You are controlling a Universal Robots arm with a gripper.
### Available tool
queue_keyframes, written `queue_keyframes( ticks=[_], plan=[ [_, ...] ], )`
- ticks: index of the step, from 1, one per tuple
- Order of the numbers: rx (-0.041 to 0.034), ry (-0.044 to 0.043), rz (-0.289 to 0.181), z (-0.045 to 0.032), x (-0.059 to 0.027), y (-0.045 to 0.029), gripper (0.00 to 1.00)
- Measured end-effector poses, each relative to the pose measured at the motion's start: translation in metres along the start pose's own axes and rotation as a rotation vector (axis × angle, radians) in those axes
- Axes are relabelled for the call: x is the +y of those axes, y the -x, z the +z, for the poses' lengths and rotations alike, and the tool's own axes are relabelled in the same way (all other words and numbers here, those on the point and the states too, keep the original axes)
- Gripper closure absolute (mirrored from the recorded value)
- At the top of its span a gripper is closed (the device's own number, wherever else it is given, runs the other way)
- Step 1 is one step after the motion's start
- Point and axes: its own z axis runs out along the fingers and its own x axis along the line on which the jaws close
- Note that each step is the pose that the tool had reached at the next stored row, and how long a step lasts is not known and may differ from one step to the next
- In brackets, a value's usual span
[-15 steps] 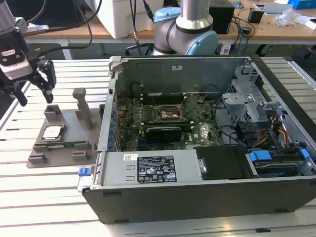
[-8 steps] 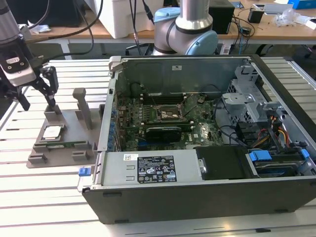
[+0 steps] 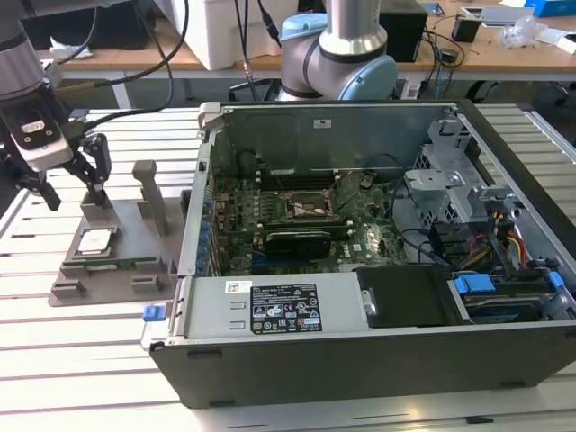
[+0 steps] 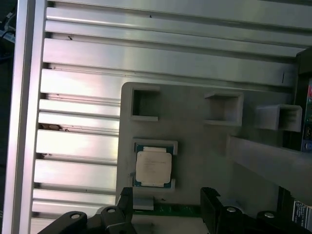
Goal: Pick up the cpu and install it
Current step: 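Pick up the cpu and move it towards the insertion slot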
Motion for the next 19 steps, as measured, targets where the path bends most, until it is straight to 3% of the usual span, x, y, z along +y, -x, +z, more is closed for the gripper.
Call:
queue_keyframes(
  ticks=[3,7,13,19],
  plan=[
    [0.0013,0.0001,0.0,0.0101,0.0003,-0.0003,0.34],
    [0.013,0.0014,0.0,0.0155,0.0005,-0.0004,0.34],
    [0.0131,0.0016,-0.001,0.0265,0.0008,-0.0008,0.34],
    [0.013,0.0016,0.0,0.0496,0.0016,-0.0016,0.34]
  ],
)
